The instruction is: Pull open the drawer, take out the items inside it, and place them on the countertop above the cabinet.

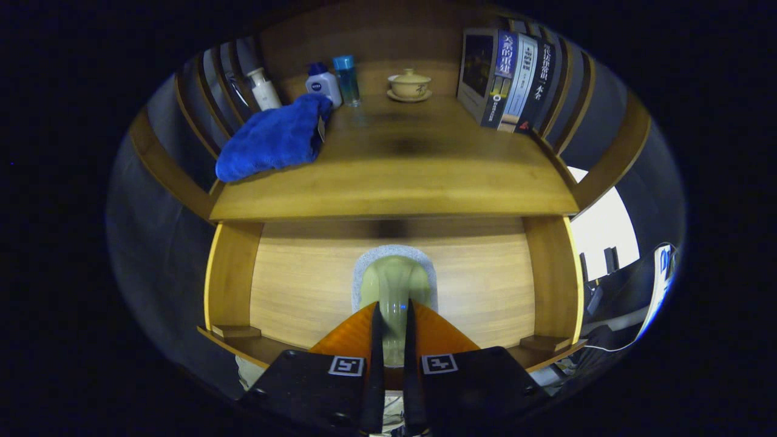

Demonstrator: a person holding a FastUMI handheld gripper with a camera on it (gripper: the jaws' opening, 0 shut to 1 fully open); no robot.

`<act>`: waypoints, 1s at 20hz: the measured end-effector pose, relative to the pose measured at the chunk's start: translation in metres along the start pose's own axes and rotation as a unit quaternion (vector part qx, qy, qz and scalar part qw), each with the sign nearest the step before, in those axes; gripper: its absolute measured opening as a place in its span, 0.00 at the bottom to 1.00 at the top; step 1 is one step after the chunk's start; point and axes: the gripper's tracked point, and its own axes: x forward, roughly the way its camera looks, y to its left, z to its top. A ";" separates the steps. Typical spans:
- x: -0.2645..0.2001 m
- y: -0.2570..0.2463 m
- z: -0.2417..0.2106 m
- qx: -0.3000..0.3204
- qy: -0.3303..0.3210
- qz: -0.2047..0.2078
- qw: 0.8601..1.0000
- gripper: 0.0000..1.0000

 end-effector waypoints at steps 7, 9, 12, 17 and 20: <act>-0.023 0.002 0.048 -0.011 -0.031 -0.006 0.999 0.21; -0.020 0.006 0.063 -0.009 -0.036 -0.006 0.999 0.21; -0.013 0.015 0.092 -0.005 -0.042 -0.004 0.999 0.21; 0.000 0.018 0.137 -0.021 -0.047 -0.027 0.998 0.21; 0.014 0.019 0.161 -0.022 -0.047 -0.037 0.998 0.21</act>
